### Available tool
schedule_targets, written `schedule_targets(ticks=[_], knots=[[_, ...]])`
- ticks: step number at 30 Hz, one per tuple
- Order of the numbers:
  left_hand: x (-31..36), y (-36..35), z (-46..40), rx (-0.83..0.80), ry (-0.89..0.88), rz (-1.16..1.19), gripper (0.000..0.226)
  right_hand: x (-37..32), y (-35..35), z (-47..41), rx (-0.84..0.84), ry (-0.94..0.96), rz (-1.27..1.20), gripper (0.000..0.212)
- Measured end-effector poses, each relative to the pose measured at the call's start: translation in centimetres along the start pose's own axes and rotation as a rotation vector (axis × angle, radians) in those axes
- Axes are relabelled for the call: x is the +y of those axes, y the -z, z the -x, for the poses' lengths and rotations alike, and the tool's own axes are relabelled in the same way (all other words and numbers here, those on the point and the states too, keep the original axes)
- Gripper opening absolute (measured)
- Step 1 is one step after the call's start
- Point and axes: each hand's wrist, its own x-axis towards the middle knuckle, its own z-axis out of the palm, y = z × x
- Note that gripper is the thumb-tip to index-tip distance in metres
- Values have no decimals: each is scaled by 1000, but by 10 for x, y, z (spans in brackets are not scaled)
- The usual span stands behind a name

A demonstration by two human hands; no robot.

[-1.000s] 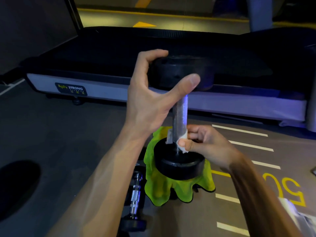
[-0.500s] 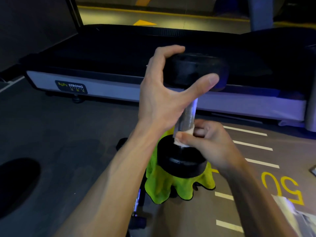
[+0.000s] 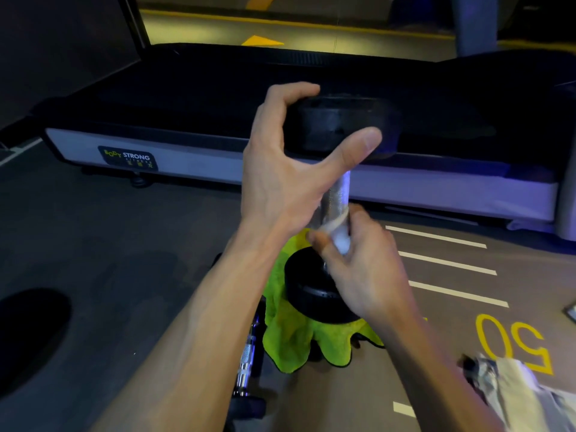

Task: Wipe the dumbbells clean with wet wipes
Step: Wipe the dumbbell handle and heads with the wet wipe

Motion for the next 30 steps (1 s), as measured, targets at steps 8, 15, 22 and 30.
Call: schedule_targets(ticks=[8, 15, 22, 30], knots=[[-1, 5, 2, 12, 6, -27, 65, -7, 6, -15, -58, -22, -134, 21], [-2, 6, 1, 5, 23, -3, 63, 8, 4, -11, -164, -67, -113, 49], [6, -1, 4, 23, 5, -49, 69, -11, -3, -12, 122, 30, 113, 27], [6, 8, 6, -102, -36, -142, 48, 21, 9, -9, -106, -45, -105, 38]])
